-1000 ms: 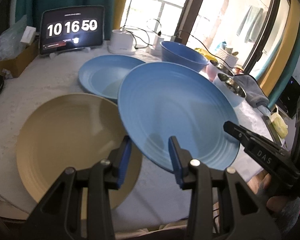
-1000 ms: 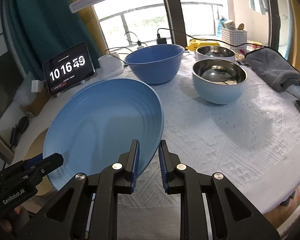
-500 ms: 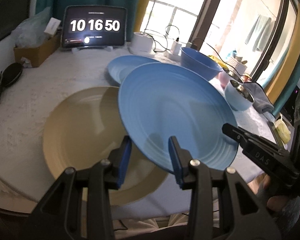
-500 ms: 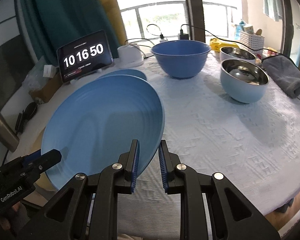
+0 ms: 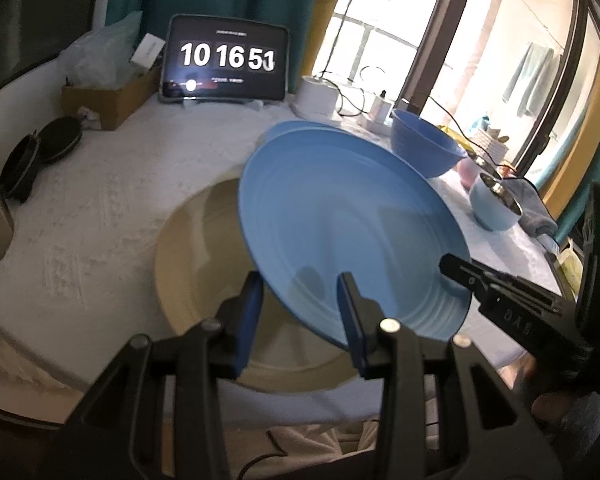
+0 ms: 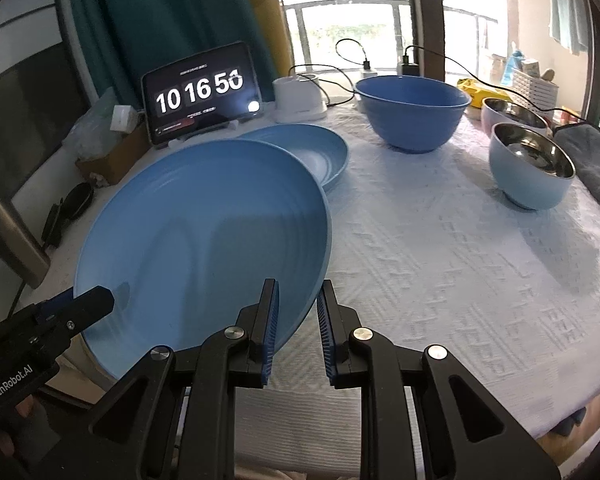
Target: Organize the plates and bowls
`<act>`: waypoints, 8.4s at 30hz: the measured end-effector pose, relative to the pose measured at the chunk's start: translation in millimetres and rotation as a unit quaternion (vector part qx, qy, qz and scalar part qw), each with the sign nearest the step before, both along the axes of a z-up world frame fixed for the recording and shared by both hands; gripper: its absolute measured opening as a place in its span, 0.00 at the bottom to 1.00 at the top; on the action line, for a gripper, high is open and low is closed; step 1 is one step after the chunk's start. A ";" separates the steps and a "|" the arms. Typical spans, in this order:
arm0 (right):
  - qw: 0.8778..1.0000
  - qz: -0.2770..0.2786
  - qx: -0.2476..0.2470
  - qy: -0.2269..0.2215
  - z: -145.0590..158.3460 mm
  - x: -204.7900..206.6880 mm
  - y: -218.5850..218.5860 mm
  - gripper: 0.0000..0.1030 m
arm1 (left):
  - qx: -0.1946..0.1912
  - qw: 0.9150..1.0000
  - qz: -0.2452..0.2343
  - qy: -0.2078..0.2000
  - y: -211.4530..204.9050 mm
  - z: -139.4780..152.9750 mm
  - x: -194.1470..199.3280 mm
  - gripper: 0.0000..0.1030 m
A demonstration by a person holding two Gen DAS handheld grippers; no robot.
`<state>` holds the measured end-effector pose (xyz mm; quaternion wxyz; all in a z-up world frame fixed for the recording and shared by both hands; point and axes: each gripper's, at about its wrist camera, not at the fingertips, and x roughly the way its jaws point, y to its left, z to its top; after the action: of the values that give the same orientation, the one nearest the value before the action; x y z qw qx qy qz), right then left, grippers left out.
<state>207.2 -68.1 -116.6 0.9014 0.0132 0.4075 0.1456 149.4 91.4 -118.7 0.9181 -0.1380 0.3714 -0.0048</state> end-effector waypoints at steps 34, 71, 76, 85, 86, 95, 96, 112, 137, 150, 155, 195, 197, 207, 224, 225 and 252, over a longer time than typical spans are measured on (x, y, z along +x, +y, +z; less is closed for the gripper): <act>0.999 0.042 -0.023 0.020 -13.9 -3.8 54.7 0.21 | 0.015 0.999 0.027 0.035 39.7 -23.1 -22.1 0.39; 0.997 0.030 0.016 0.062 -30.6 10.0 9.0 0.30 | 0.044 0.996 -0.023 0.075 -6.2 -40.7 11.1 0.43; 0.998 0.002 0.021 0.060 -30.6 11.7 -18.2 0.30 | 0.044 0.995 -0.045 0.080 -29.8 -40.4 22.8 0.44; 0.997 -0.018 0.037 0.068 -29.9 14.5 -44.2 0.31 | 0.049 0.993 -0.060 0.092 -44.2 -38.5 30.8 0.46; 0.997 -0.020 0.037 0.068 -29.2 15.0 -45.5 0.31 | 0.048 0.993 -0.060 0.092 -43.9 -38.3 30.9 0.46; 0.997 -0.023 0.037 0.058 -21.0 19.7 -54.1 0.42 | 0.046 0.995 -0.042 0.074 -39.5 -27.2 27.4 0.48; 0.997 -0.024 0.037 0.056 -19.5 20.1 -55.4 0.42 | 0.046 0.996 -0.040 0.069 -38.6 -24.3 27.1 0.49; 0.999 -0.031 0.032 0.012 7.6 30.6 -62.7 0.56 | 0.026 0.999 -0.031 0.009 -28.2 13.0 39.5 0.65; 0.999 -0.020 0.031 0.007 14.2 82.0 -56.3 0.58 | 0.033 0.999 -0.017 0.000 -7.4 26.6 99.8 0.67; 0.999 -0.016 0.030 0.016 3.8 115.2 -51.1 0.58 | 0.042 0.999 -0.021 0.000 0.6 17.0 131.6 0.66; 0.999 -0.013 0.031 0.016 1.8 122.8 -47.0 0.58 | 0.043 0.999 -0.022 0.001 6.0 14.3 144.8 0.66; 0.997 0.014 0.046 0.053 -28.9 197.5 -37.2 0.58 | 0.044 0.994 -0.026 0.097 20.5 -32.5 238.9 0.66; 0.997 0.013 0.046 0.055 -29.2 199.7 -37.2 0.58 | 0.050 0.994 -0.024 0.098 20.1 -32.1 240.4 0.66; 0.996 0.018 0.050 0.072 -34.1 208.3 -36.7 0.58 | 0.073 0.992 -0.027 0.101 17.1 -35.8 243.5 0.66; 0.995 0.041 0.029 0.088 -42.3 216.1 -24.1 0.42 | 0.124 0.987 -0.042 0.097 6.9 -40.1 249.2 0.46; 0.995 0.045 0.031 0.089 -41.9 216.2 -23.0 0.36 | 0.128 0.986 -0.043 0.095 5.7 -39.6 249.2 0.42; 0.995 0.071 0.031 0.065 -16.3 203.6 -17.6 0.21 | 0.161 0.985 -0.026 0.049 3.2 -5.3 229.2 0.30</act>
<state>410.8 -85.7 -132.9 0.8595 0.0213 0.4603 0.2210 378.5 94.6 -124.0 0.9087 0.0209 0.4152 0.0381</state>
